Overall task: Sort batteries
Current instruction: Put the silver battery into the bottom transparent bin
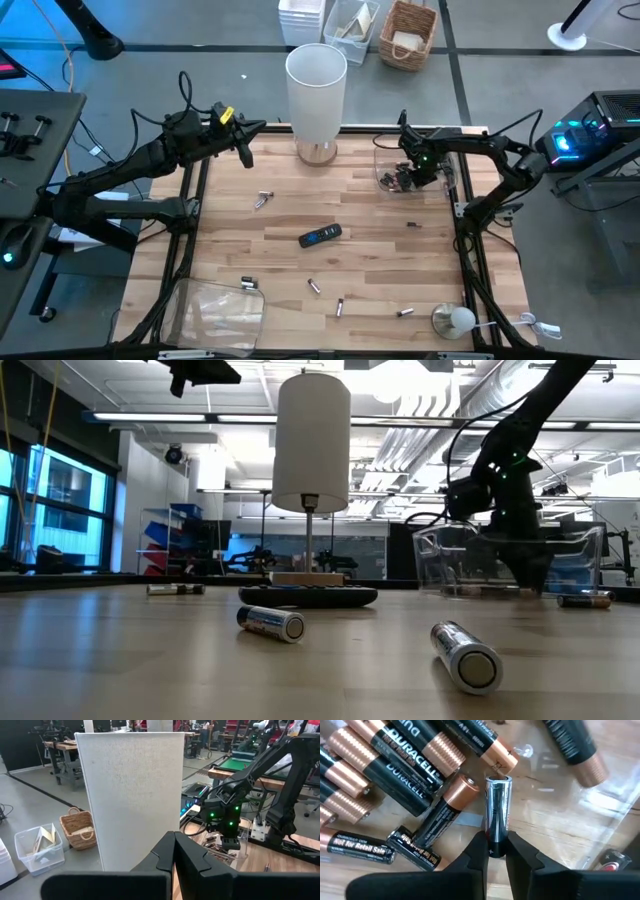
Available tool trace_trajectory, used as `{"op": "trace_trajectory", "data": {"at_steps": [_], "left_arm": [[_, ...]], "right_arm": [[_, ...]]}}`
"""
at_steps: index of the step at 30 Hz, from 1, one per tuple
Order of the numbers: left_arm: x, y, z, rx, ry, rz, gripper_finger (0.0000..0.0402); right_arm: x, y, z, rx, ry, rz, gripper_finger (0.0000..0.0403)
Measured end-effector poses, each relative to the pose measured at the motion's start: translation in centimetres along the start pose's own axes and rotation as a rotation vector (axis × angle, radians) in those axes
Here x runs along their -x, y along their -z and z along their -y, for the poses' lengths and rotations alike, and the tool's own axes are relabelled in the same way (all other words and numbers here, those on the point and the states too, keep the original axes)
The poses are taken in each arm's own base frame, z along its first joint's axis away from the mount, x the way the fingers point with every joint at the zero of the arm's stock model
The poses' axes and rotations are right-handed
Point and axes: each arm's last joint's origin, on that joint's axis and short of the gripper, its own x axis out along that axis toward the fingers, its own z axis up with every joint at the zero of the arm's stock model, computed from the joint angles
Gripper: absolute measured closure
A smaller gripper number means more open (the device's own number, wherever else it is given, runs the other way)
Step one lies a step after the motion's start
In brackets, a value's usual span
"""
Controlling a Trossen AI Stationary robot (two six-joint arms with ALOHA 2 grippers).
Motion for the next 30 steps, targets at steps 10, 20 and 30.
{"op": "trace_trajectory", "data": {"at_steps": [10, 20, 30], "left_arm": [[0.0, 0.0, 0.0, 0.0, 0.0, 0.001, 0.0401], [0.0, 0.0, 0.0, 0.039, 0.0, 0.001, 0.0401], [0.4, -0.1, 0.9, 0.186, 0.076, 0.001, 0.0401]], "right_arm": [[6.5, 0.1, -0.1, 0.085, -0.007, 0.083, 0.0368], [14.4, 2.3, -1.4, 0.162, -0.187, 0.295, 0.0368], [14.3, 7.7, -13.1, 0.687, -0.609, 0.374, 0.0368]]}}
